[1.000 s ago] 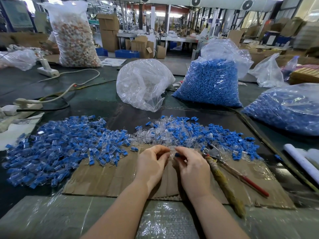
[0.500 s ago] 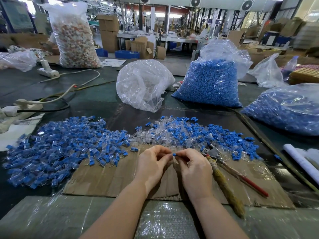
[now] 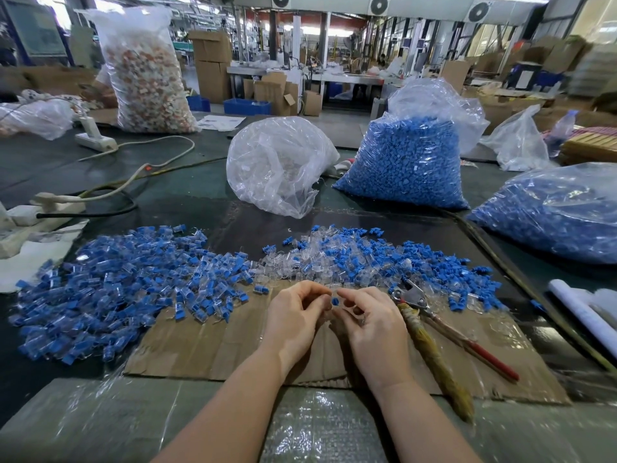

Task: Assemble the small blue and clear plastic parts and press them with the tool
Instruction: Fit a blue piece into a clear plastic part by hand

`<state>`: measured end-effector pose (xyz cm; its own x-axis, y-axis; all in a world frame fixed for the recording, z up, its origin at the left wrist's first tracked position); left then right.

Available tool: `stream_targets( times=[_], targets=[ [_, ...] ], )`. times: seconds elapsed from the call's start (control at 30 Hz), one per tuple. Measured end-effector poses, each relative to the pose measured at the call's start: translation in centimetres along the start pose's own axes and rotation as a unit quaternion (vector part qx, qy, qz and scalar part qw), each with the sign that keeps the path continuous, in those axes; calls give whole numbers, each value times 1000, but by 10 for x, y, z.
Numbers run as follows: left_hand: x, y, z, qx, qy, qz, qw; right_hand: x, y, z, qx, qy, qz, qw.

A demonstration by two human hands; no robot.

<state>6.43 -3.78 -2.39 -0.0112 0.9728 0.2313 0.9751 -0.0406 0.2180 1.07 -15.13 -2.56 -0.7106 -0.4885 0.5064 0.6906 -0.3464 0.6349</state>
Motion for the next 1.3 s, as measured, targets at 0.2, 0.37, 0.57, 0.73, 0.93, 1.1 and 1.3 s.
stream_targets(
  times=[0.2, 0.37, 0.57, 0.73, 0.93, 1.1, 1.3],
  targets=[
    [0, 0, -1, 3, 7, 5, 1000, 0, 0, 0, 3, 19, 4, 1000],
    [0, -1, -1, 6, 12, 4, 1000, 0, -1, 0, 4, 3, -34, 999],
    [2, 0, 1, -7, 20, 2, 1000, 0, -1, 3, 15, -21, -22, 999],
    [1, 0, 1, -1, 9, 7, 1000, 1, -1, 2, 10, -10, -14, 1000],
    [2, 0, 1, -2, 1, 11, 1000, 2, -2, 2, 22, -11, -2, 1000],
    [2, 0, 0, -2, -5, 16, 1000, 3, -1, 3, 25, -11, 6, 1000],
    [2, 1, 0, 12, -1, 10, 1000, 9, 3, 2, 17, -57, -11, 998]
  ],
)
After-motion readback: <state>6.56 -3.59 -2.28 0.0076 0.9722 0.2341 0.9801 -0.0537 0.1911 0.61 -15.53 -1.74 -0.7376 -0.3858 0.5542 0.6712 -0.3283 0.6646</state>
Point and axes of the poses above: each hand's wrist, its own y-axis towards the middle knuckle, its own x-axis out of the back of the hand, z = x × y, the point moved 1 cm from there along y, towards the middle knuckle, and after that the axes turned 12 degrees about -z, right-handed, at the moved point
